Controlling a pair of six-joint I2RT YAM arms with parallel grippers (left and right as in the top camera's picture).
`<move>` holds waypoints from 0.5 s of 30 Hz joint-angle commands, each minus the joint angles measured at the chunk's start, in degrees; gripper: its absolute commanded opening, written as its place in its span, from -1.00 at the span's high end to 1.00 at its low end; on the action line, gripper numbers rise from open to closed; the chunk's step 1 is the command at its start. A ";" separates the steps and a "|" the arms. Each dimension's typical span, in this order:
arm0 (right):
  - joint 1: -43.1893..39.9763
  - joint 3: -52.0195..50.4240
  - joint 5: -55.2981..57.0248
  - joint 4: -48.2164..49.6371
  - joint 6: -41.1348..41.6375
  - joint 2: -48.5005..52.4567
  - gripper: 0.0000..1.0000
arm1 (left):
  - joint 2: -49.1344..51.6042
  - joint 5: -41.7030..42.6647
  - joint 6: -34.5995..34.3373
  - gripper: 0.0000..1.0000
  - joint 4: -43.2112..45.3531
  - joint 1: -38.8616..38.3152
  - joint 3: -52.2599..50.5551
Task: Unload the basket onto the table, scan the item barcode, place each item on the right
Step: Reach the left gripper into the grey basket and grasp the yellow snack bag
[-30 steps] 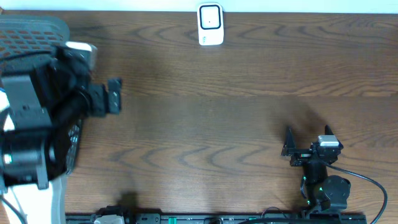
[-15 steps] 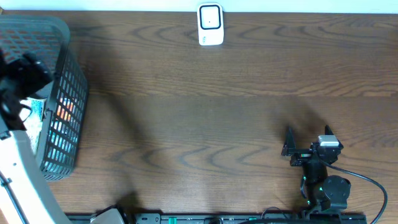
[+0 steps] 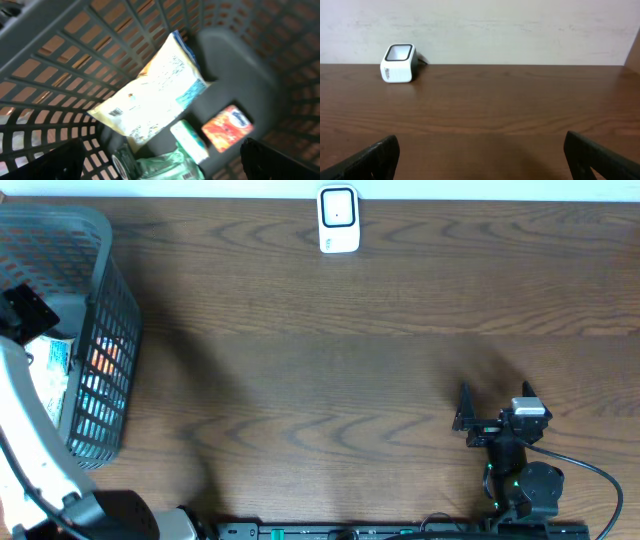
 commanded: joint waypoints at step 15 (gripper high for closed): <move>-0.28 -0.07 -0.17 -0.24 0.20 -0.24 -0.99 | 16.02 -15.17 10.27 -0.96 1.05 0.09 -1.16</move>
